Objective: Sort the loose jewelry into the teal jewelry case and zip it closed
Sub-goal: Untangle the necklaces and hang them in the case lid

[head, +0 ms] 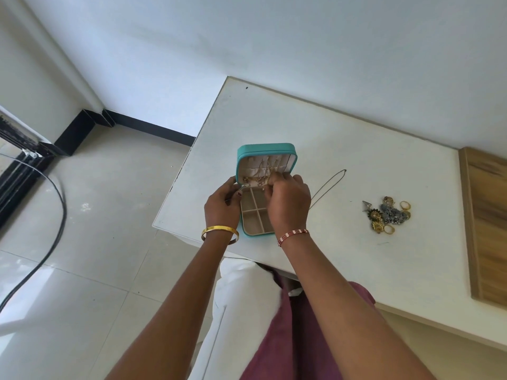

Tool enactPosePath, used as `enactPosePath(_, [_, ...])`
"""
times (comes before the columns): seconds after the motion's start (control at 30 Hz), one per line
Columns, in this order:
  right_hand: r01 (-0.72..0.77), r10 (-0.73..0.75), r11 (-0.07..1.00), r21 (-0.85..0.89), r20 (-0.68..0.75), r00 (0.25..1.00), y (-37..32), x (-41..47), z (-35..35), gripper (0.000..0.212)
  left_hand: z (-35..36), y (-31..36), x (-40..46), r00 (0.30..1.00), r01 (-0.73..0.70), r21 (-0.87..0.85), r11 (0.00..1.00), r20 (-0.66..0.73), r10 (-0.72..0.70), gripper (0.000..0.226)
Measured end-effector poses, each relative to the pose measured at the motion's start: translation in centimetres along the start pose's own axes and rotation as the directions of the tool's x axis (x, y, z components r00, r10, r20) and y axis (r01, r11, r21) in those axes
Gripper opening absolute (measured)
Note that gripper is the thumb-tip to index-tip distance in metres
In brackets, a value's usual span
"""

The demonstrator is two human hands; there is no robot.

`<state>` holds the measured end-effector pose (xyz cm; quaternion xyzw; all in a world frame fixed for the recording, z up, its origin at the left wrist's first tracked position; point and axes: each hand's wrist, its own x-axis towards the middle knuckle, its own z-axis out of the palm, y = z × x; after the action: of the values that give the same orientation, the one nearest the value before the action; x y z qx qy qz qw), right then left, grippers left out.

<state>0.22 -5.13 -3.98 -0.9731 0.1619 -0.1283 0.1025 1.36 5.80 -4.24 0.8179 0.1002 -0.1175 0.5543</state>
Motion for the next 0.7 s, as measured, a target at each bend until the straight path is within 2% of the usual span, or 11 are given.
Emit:
enactPosePath(0.23, [-0.003,0.005,0.992,0.128,-0.018,1.0,0.0,0.3,-0.3,0.012,0.1,0.1,-0.1,1.0,0.003,-0.011,1.0,-0.008,-0.003,0.039])
enactPosePath(0.33, [-0.028,0.02,0.977,0.213,0.038,0.999,0.2,0.6,-0.6,0.003,0.1,0.1,-0.1,1.0,0.004,-0.008,1.0,-0.01,-0.004,0.039])
enactPosePath(0.4, [-0.085,0.068,0.957,0.278,0.069,0.995,0.6,0.8,-0.7,0.004,0.1,0.1,-0.1,1.0,0.011,-0.013,1.0,-0.012,-0.012,0.039])
enactPosePath(0.57, [-0.209,0.236,0.87,0.446,-0.005,0.972,0.6,1.6,-1.2,0.009,0.2,0.2,-0.2,0.999,0.029,-0.023,0.999,-0.015,-0.03,0.039])
enactPosePath(0.7, [-0.186,0.214,0.9,0.394,-0.027,0.976,0.7,1.8,-1.1,0.01,0.2,0.2,-0.1,1.0,0.023,-0.005,1.0,-0.012,-0.023,0.039])
